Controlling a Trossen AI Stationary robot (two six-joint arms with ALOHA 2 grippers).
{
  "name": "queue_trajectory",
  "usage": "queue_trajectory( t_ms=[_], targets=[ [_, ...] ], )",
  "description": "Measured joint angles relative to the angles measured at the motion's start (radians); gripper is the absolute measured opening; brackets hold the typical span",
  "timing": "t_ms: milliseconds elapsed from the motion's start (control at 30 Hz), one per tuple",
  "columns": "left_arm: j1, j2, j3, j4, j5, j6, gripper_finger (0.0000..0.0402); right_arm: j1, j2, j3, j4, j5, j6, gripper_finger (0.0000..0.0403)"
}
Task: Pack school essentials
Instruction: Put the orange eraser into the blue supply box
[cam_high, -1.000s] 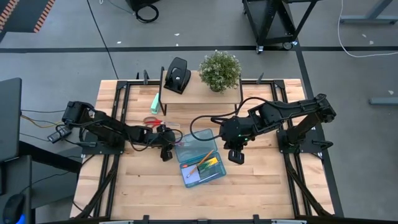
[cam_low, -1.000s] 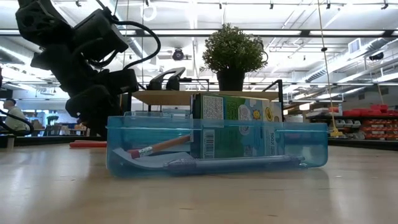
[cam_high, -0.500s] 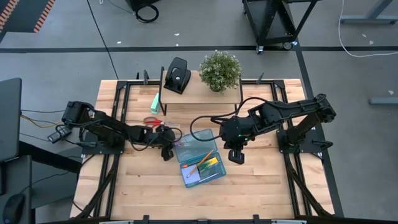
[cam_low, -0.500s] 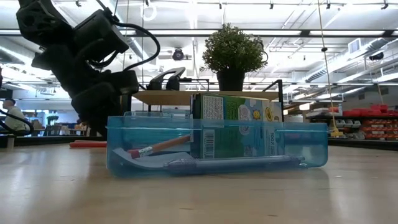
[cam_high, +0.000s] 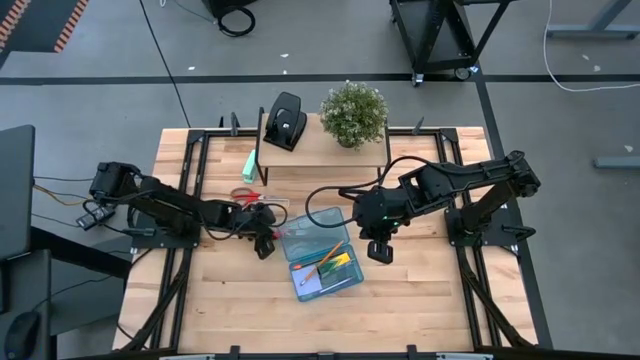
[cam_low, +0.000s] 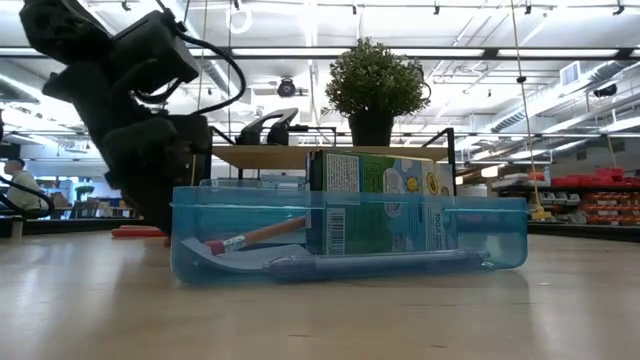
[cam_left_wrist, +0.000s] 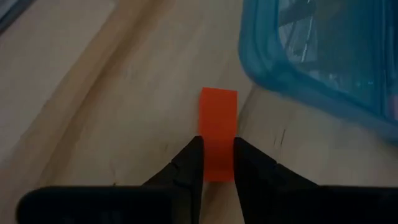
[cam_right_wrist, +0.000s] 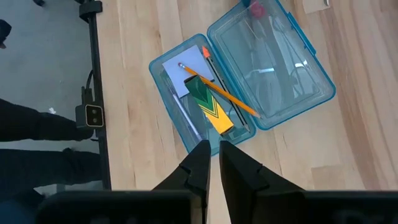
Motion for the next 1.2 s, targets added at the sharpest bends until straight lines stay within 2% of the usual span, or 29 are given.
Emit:
queue_trajectory(
  t_ms=[300, 567, 833, 1000, 1200],
  targets=[
    [-0.001, -0.094, -0.002, -0.159, 0.010, -0.042, 0.0080, 0.000, 0.000, 0.000, 0.004, 0.012, 0.024, 0.0041],
    [-0.006, -0.167, 0.012, -0.230, 0.068, -0.097, 0.0073, 0.010, 0.000, 0.000, 0.005, 0.027, 0.045, 0.0041],
    [-0.016, -0.215, 0.160, -0.364, 0.081, -0.097, 0.0072, 0.024, 0.000, 0.000, 0.001, 0.061, 0.045, 0.0041],
    [-0.016, -0.217, 0.279, -0.445, 0.143, -0.097, 0.0072, 0.027, 0.000, 0.000, 0.002, 0.082, 0.052, 0.0041],
    [-0.030, -0.217, 0.390, -0.429, 0.142, -0.058, 0.0075, 0.027, 0.000, 0.000, 0.001, 0.084, 0.068, 0.0041]
  ],
)
